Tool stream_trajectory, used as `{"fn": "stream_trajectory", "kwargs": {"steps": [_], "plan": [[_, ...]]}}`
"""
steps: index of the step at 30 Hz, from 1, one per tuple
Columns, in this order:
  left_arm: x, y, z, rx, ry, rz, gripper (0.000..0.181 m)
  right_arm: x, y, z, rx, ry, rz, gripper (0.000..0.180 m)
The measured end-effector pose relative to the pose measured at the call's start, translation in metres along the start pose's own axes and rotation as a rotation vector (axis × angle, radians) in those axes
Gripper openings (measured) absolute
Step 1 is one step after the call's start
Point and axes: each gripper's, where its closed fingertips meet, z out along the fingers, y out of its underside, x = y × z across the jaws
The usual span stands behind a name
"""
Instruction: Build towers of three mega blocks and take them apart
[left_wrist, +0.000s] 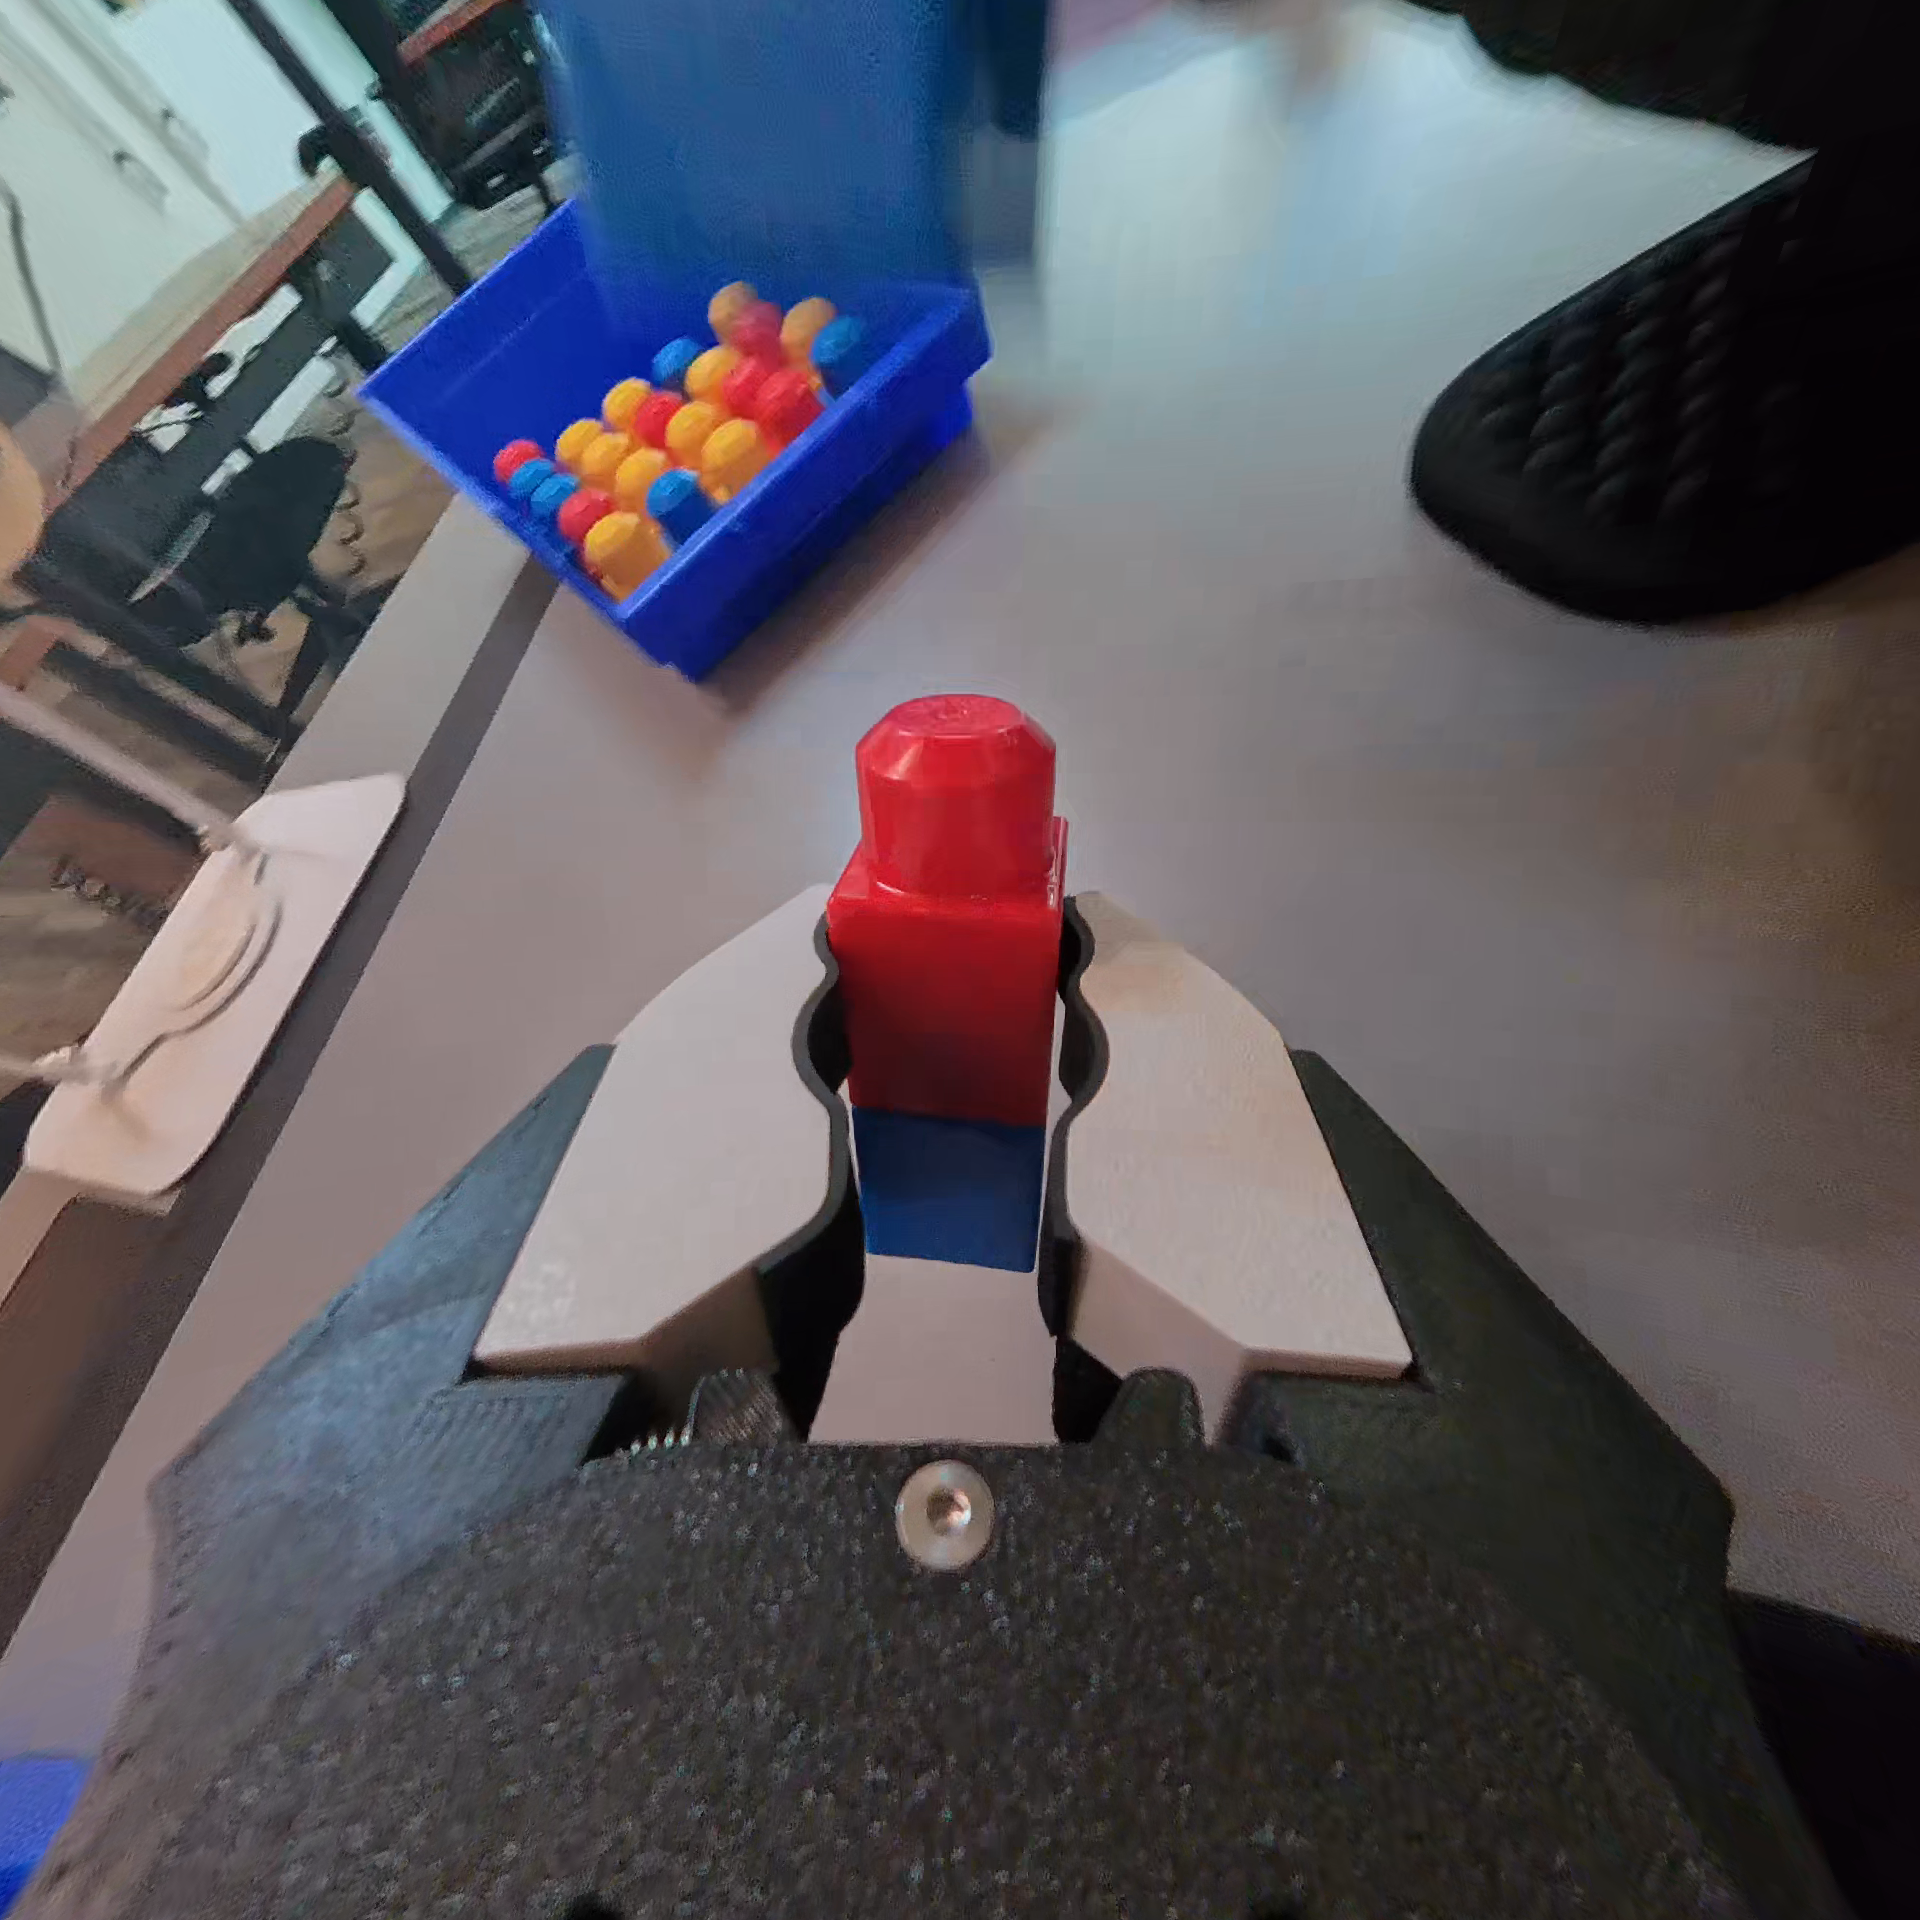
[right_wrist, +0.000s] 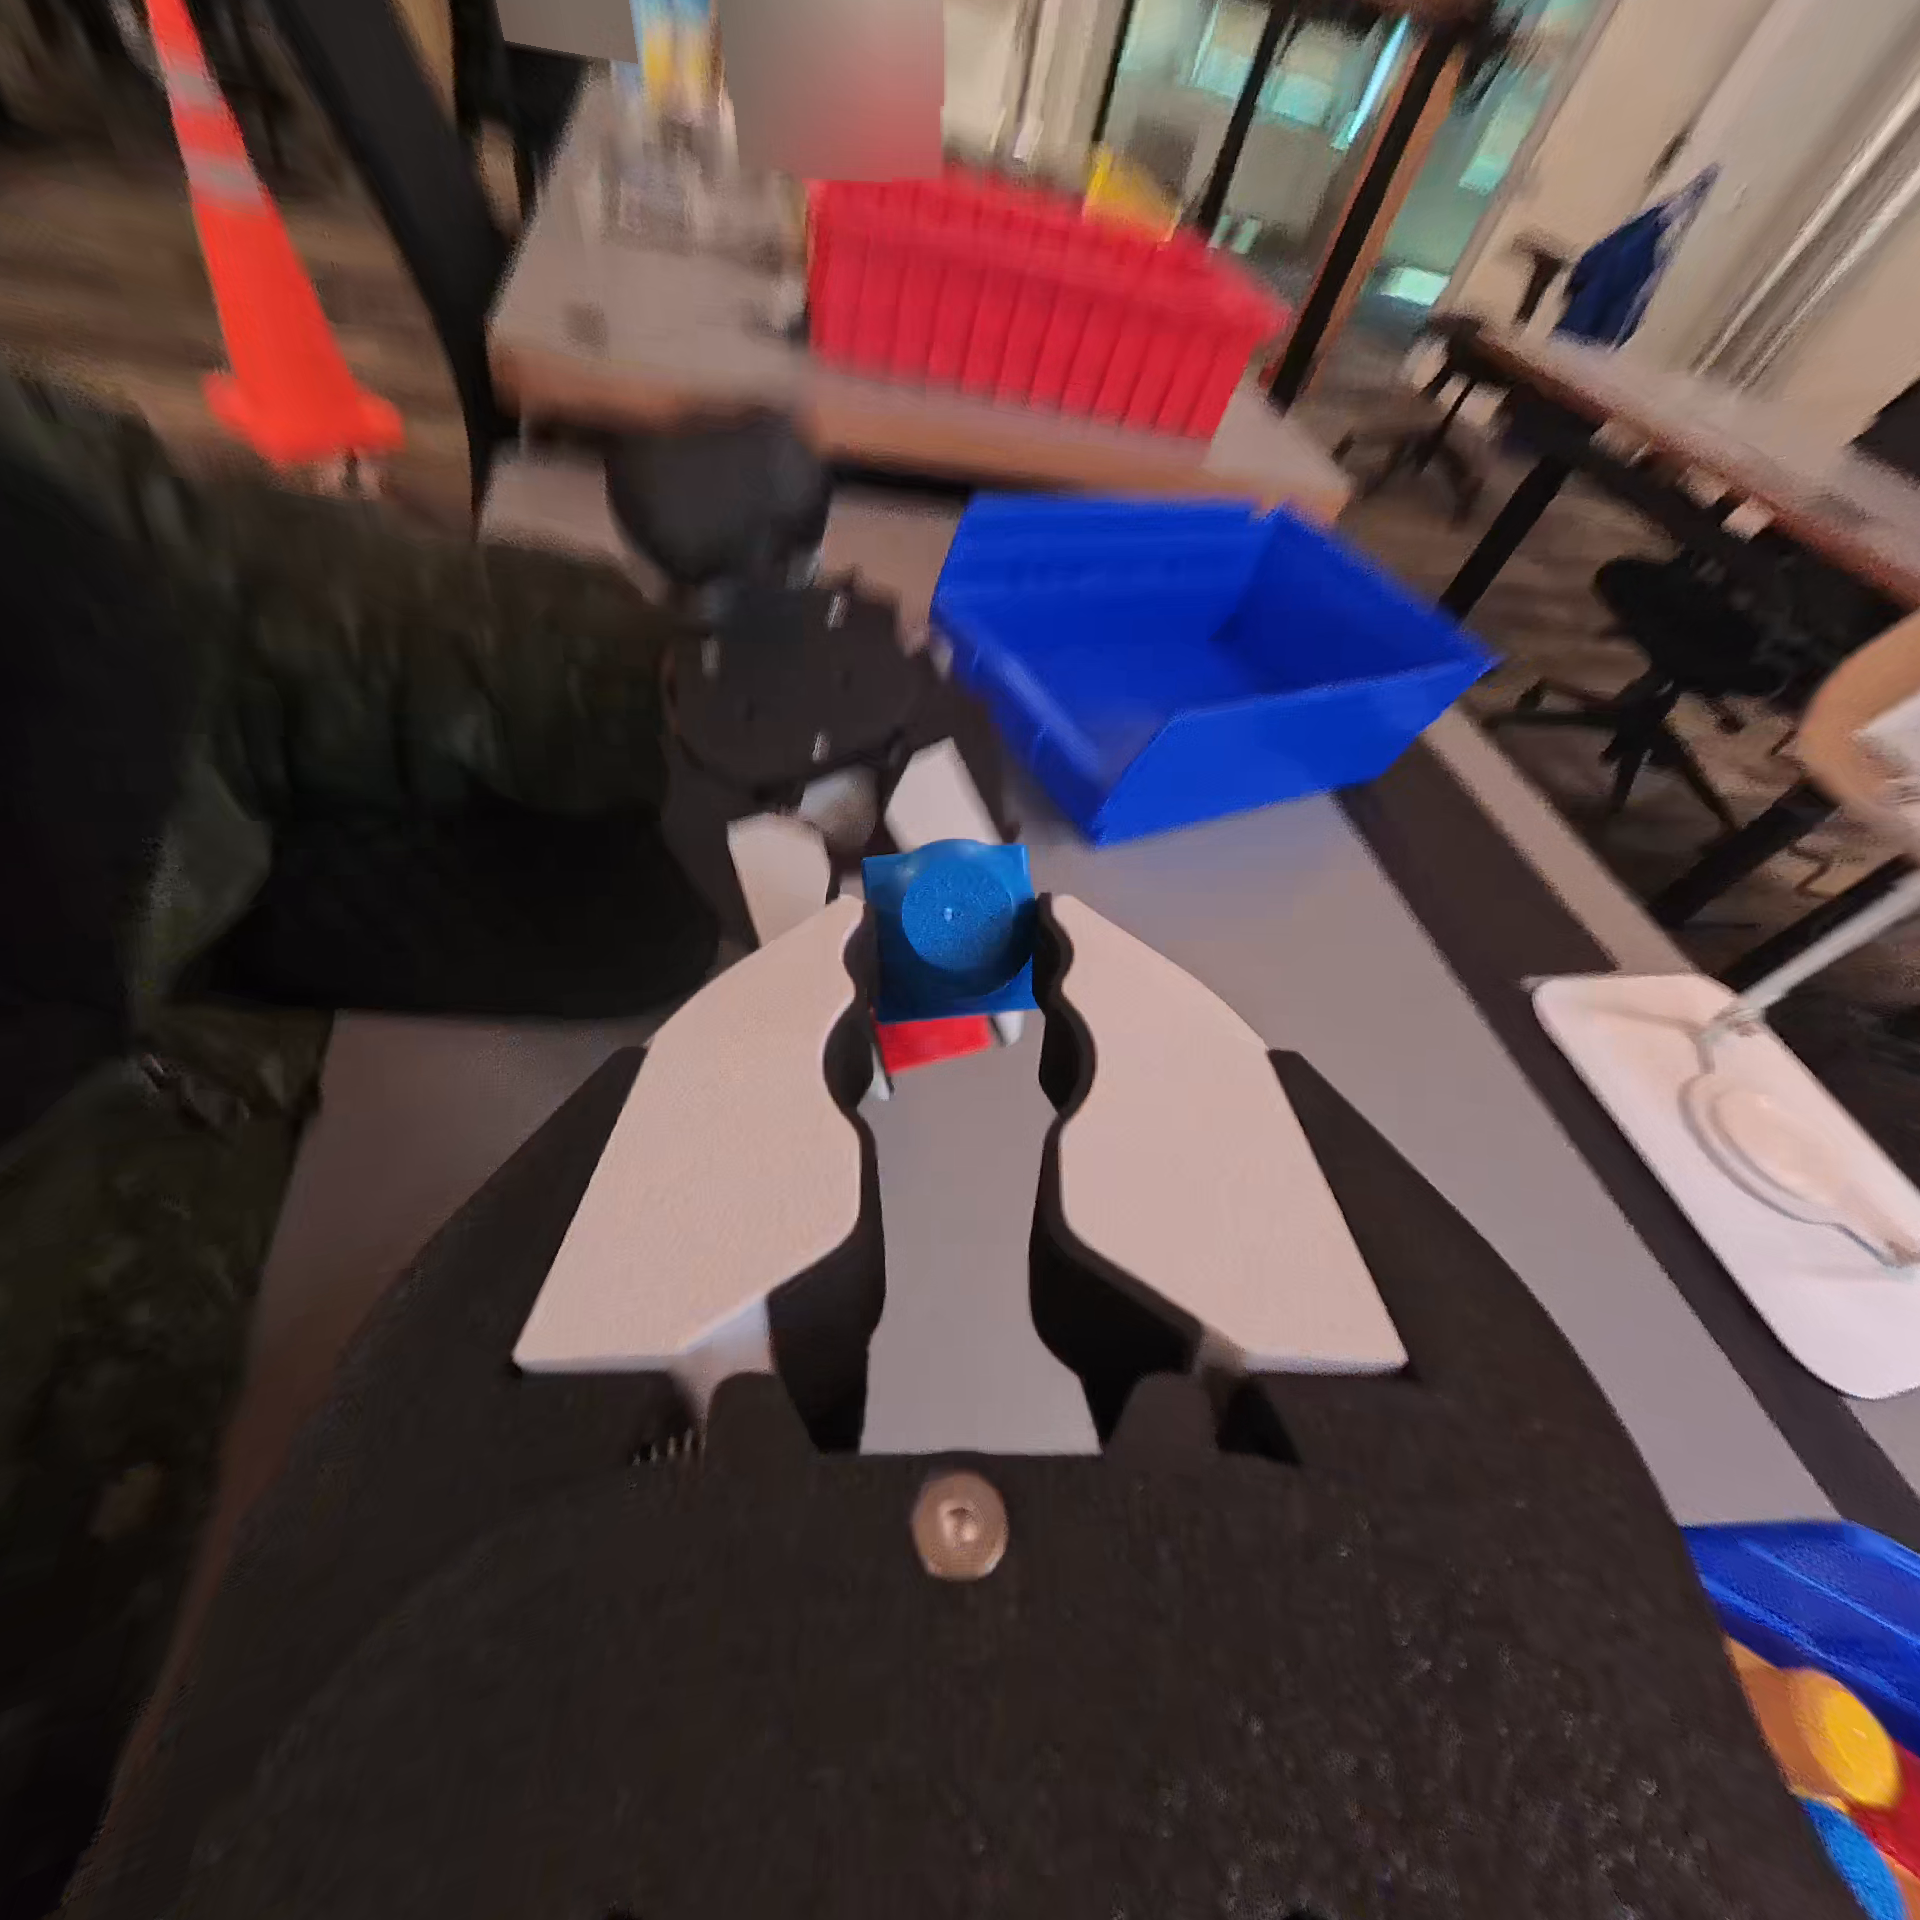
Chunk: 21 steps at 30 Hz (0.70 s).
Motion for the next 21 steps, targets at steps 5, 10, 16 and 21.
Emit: {"fn": "stream_trajectory", "kwargs": {"steps": [5, 10, 16, 21], "plan": [[-0.020, -0.004, -0.013, 0.101, -0.019, -0.145, 0.037, 0.129, -0.035, -0.102, 0.011, 0.518, 0.009, 0.029], [-0.029, -0.009, -0.021, 0.157, -0.064, -0.174, 0.037, 0.272, 0.076, -0.166, -0.549, 0.794, 0.144, 0.029], [-0.031, 0.000, -0.017, 0.149, -0.065, -0.193, 0.037, 0.351, 0.224, -0.171, -0.827, 0.759, 0.412, 0.029], [-0.030, 0.009, -0.012, 0.142, -0.047, -0.218, 0.037, 0.364, 0.282, -0.145, -0.869, 0.649, 0.594, 0.029]]}}
